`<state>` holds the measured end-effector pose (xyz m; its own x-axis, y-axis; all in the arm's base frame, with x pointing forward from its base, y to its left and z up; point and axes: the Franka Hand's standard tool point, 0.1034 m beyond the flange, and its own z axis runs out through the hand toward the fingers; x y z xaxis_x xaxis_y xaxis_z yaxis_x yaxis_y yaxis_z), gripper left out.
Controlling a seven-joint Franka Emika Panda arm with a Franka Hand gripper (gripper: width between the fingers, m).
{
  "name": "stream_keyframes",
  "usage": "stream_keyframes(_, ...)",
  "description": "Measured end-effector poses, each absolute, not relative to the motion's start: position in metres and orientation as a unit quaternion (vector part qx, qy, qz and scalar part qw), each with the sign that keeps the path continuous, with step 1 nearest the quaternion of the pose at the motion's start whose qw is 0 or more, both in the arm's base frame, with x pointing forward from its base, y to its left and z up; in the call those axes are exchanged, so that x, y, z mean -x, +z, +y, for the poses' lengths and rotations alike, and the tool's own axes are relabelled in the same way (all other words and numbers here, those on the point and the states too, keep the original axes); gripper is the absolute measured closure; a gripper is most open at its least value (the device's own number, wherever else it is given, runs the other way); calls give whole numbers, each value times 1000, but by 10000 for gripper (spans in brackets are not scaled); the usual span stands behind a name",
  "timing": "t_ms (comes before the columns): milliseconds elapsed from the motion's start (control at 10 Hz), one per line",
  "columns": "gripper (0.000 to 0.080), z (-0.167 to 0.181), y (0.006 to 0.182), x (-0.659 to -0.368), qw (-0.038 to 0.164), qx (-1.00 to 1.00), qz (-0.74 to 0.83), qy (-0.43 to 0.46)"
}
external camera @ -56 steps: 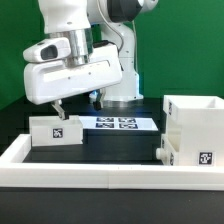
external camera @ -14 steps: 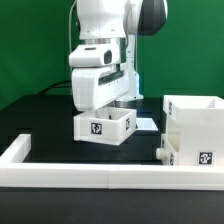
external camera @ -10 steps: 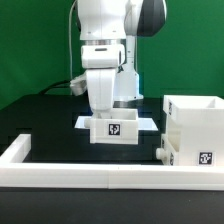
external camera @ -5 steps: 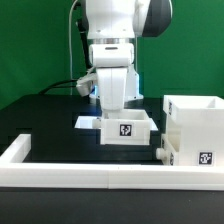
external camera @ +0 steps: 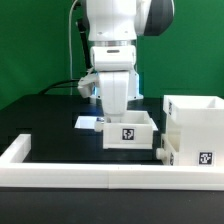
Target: Assemble drawer
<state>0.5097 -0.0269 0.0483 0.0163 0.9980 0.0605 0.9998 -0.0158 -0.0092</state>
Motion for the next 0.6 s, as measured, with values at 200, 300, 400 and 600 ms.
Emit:
stream_keyframes(200,755,-16,49,-519,24,706,-708,-21)
stream_keyframes(300,755,-18,48,-517,25,707,-706,-19)
stream_keyframes(400,755,-19,47,-517,26,708,-706,-19)
stream_keyframes(600,755,-18,47,-519,25,708,-706,-20)
